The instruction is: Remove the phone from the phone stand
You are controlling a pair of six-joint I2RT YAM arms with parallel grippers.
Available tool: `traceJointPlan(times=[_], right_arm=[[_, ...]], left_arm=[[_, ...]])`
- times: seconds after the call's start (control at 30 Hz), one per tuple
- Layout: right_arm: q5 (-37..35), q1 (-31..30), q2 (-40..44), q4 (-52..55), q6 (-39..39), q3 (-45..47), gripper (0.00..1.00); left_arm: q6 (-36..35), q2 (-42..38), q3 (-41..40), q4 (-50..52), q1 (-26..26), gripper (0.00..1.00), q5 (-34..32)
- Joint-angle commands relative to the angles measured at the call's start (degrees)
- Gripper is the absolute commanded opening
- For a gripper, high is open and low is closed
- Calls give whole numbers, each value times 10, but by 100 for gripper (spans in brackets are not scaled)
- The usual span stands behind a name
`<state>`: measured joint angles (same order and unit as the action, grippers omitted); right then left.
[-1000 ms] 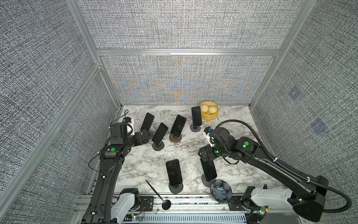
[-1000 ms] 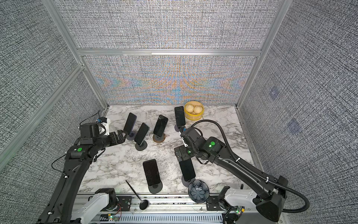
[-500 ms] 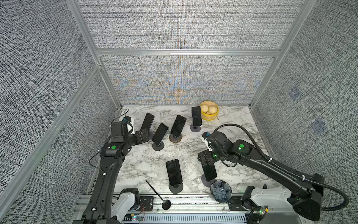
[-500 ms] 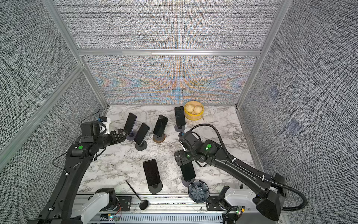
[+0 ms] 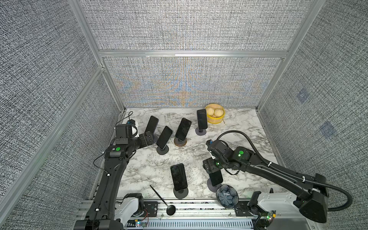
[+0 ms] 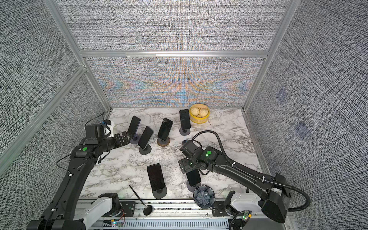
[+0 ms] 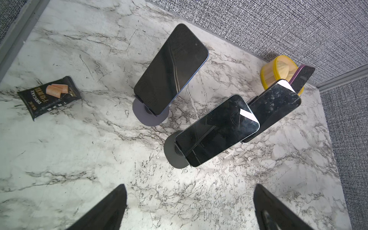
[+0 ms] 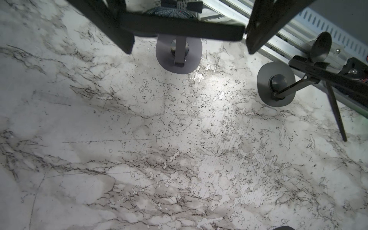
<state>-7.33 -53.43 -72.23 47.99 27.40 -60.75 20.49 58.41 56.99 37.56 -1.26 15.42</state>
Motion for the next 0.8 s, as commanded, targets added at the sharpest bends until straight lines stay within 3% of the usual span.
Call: traceJointPlan(times=[0.0,0.77], right_arm=[[-35,-6,-3,6,19,-1,86],[-57,-11,13,-5,49,16,70]], left_arm=[[7,-1,-1,-12,0,99,10],[27,5,-4,-30,0,99,30]])
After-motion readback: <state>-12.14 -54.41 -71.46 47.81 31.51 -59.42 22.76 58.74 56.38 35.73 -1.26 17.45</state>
